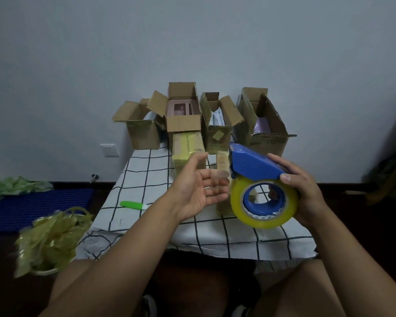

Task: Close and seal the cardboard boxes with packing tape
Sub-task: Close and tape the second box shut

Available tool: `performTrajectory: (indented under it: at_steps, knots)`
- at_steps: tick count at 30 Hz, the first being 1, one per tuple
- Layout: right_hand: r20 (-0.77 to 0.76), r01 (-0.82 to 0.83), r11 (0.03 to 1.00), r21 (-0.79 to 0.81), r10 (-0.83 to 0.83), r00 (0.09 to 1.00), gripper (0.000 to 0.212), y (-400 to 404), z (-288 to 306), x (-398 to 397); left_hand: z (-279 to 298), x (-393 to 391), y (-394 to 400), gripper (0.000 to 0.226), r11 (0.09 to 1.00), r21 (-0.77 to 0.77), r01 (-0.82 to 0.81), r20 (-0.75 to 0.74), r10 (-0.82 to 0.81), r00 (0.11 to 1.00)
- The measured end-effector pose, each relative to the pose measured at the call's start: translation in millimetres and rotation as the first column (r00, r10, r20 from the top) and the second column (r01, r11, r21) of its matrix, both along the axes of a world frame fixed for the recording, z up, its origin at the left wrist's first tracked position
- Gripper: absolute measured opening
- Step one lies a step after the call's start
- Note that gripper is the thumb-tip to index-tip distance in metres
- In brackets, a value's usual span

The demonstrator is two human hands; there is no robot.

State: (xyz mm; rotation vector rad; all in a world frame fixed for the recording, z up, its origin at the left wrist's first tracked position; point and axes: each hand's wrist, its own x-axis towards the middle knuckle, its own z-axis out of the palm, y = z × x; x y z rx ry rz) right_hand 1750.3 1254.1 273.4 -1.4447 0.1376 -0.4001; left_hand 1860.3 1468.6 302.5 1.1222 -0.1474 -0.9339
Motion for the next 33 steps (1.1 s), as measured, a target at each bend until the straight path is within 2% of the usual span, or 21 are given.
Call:
performTrajectory:
  at_steps: [1, 4, 6, 9, 12, 14, 19, 27, 33]
  knots:
    - [-0.001, -0.003, 1.000, -0.007, 0.003, 1.000, 0.064, 0, 0, 0, 0, 0, 0, 0.054, 0.999, 0.036, -0.007, 0.019, 0.006, 1.000]
    - [0.002, -0.021, 0.999, -0.028, 0.021, 1.000, 0.056, -3, -1, -1, -2, 1, 0, 0.024, 0.995, 0.099, -0.022, 0.071, 0.015, 0.997]
    - [0.005, -0.030, 0.998, -0.058, 0.031, 1.000, 0.050, -6, -1, -2, -4, 3, 1, 0.012, 0.992, 0.127, -0.017, 0.095, 0.005, 0.995]
    - [-0.022, -0.053, 0.983, -0.174, 0.050, 0.999, 0.051, -15, 0, -7, -8, 8, 1, 0.008, 0.975, 0.219, -0.028, 0.208, -0.018, 0.978]
    - [-0.089, -0.094, 0.935, -0.341, 0.067, 0.994, 0.054, -24, 2, -13, -8, 11, -7, 0.010, 0.913, 0.397, -0.091, 0.446, -0.106, 0.889]
    - [-0.125, -0.121, 0.913, -0.390, 0.078, 0.989, 0.057, -32, 3, -18, -6, 12, -18, 0.010, 0.885, 0.455, -0.101, 0.508, -0.164, 0.846]
    - [-0.173, -0.136, 0.857, -0.497, 0.056, 0.983, 0.050, -63, 12, -32, -15, 19, -36, 0.013, 0.871, 0.470, -0.143, 0.536, -0.153, 0.830]
    - [-0.256, -0.235, 0.822, -0.519, 0.113, 0.960, 0.046, -90, 10, -23, -47, 23, -39, 0.008, 0.847, 0.480, -0.229, 0.510, -0.056, 0.858]
    - [-0.284, -0.281, 0.811, -0.512, 0.149, 0.947, 0.048, -95, 3, -11, -64, 22, -41, 0.026, 0.834, 0.449, -0.320, 0.522, 0.045, 0.852]
